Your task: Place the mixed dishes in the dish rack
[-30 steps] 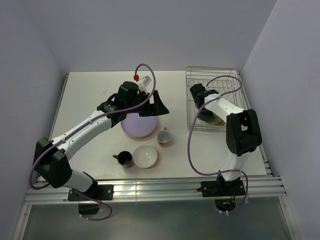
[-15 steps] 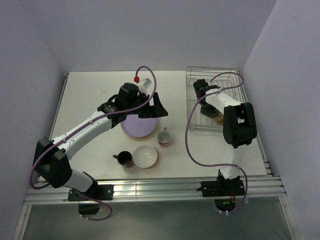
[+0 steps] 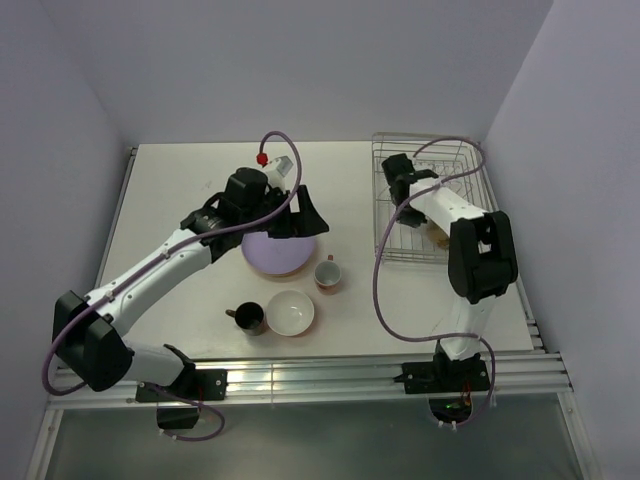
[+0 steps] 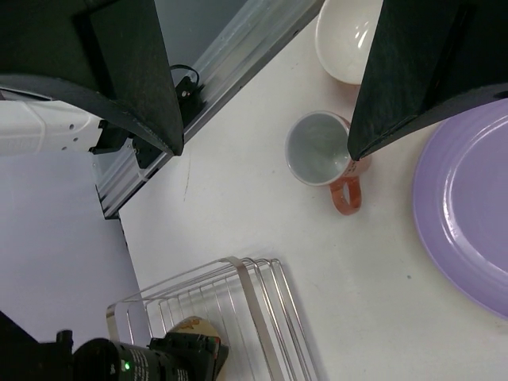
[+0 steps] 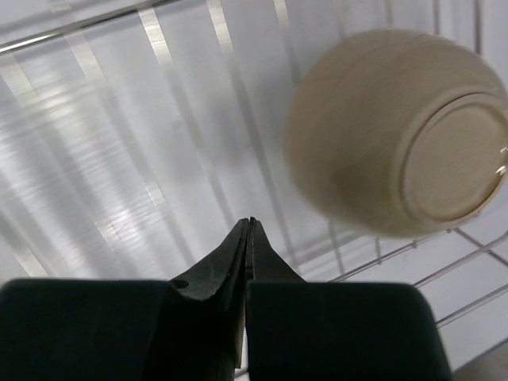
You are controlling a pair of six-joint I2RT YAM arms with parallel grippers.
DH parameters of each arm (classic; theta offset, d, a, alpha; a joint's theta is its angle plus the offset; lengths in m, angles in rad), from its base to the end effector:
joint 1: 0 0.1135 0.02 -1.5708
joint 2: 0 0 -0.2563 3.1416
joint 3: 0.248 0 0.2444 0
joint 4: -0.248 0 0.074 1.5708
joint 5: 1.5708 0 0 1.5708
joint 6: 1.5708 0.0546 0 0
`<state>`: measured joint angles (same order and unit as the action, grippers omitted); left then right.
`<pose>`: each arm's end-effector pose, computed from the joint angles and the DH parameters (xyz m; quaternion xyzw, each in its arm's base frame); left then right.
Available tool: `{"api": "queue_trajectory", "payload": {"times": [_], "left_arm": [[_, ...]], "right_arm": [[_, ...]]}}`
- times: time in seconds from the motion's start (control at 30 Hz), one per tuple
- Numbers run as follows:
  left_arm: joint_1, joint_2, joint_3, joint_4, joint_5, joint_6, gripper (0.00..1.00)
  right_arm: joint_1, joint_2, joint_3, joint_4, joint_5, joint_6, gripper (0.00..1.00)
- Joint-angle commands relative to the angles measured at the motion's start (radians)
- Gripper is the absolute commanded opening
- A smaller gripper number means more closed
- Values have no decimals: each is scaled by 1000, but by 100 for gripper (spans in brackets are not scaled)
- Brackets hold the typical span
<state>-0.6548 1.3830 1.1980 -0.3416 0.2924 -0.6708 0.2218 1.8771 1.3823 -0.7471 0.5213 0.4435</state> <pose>0.2484 -0.2106 0.3172 0.0658 0.8581 -0.4031 0.3112 0.3703 0.0556 0.1833 0.1474 0.9427 -0.1886 0.2325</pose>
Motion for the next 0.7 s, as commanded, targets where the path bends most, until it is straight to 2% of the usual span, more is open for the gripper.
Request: {"api": "queue_trajectory", "payload": {"times": [0.0, 0.17, 0.33, 0.5, 0.67], "left_arm": [[3, -65, -18, -8, -44, -7, 91], [3, -113, -52, -23, -84, -36, 90], [3, -166, -116, -8, -108, -72, 90], [3, -182, -161, 13, -104, -102, 90], [3, -176, -181, 23, -99, -99, 90]], "right_arm": [[88, -113, -9, 63, -75, -17, 0], [172, -237, -69, 83, -105, 12, 0], [232, -449, -196, 152, -173, 35, 0], [248, -620, -348, 215, -243, 35, 0], [254, -713, -436, 244, -293, 34, 0]]}}
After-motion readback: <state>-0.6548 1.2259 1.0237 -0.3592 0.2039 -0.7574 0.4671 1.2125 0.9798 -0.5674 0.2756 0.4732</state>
